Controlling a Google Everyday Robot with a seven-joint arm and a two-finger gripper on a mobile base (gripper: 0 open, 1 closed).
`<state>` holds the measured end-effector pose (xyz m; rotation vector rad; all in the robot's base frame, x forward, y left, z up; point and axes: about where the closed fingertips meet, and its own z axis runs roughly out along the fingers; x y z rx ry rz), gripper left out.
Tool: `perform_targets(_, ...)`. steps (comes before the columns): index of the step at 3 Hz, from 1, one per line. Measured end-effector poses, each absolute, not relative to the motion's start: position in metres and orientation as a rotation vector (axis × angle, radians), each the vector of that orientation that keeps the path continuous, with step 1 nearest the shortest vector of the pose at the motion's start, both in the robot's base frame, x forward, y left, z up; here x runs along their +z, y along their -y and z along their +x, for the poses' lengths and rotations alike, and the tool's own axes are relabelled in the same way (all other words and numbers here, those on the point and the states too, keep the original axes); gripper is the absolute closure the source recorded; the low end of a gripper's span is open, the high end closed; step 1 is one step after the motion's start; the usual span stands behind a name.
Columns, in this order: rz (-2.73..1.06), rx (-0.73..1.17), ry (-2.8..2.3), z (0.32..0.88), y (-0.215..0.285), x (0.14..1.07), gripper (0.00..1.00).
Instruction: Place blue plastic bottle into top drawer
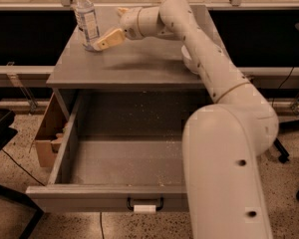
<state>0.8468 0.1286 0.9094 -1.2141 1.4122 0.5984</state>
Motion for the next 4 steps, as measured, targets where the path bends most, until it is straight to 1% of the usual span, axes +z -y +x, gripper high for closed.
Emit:
perform_targets(1,-1.183,0.596,-1.405,0.868,-0.146,0.909,0.00)
perform_targets(2,-1.145,0.513,-1.464,0.879,-0.162,0.931,0.00)
perform_targets(4,-1.108,0.522,-1.472,0.883,-0.169,0.928,0.00)
